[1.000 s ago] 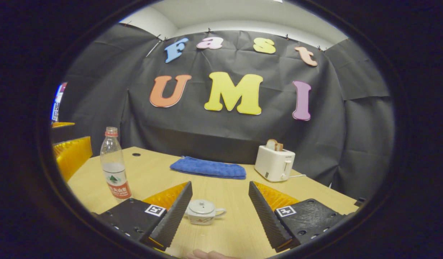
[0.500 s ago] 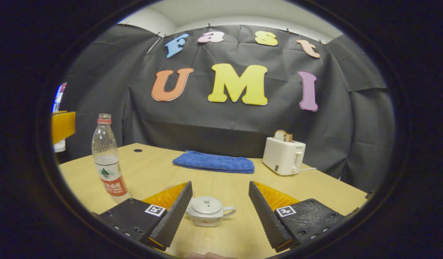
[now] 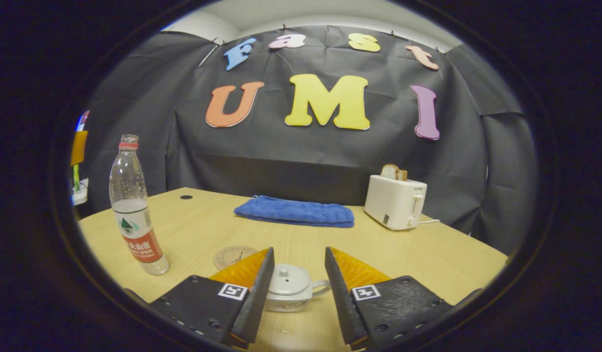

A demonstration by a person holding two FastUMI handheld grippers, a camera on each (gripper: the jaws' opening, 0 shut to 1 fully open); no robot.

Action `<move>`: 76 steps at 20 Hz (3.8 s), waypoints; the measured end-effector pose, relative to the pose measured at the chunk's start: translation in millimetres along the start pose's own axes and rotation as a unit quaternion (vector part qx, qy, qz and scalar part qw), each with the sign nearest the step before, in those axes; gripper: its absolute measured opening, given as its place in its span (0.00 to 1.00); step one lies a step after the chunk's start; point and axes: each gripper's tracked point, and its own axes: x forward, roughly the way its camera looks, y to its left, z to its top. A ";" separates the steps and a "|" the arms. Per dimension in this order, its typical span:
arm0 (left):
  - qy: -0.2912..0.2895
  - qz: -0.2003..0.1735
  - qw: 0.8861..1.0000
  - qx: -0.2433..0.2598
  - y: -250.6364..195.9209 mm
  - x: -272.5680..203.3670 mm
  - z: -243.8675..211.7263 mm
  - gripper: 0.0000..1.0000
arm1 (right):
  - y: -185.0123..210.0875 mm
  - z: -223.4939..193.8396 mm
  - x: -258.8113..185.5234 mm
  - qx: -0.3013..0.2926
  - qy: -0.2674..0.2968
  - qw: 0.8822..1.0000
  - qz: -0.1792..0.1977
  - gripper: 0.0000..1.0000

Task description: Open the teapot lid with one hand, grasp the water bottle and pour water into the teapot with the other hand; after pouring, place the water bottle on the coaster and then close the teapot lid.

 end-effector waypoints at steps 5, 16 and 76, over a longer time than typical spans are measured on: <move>0.006 -0.004 1.000 -0.008 0.9 3.4 -5.3 0.99 | 8.7 -5.4 5.0 0.014 0.005 1.000 0.018 0.44; 0.033 -0.013 0.999 -0.011 3.7 18.9 -34.5 0.99 | 11.5 3.7 6.0 0.035 0.013 0.998 0.041 0.04; 0.110 -0.036 0.838 0.533 -36.7 71.8 -96.6 0.74 | -135.4 -1.7 -97.3 0.011 -0.025 1.000 0.000 0.00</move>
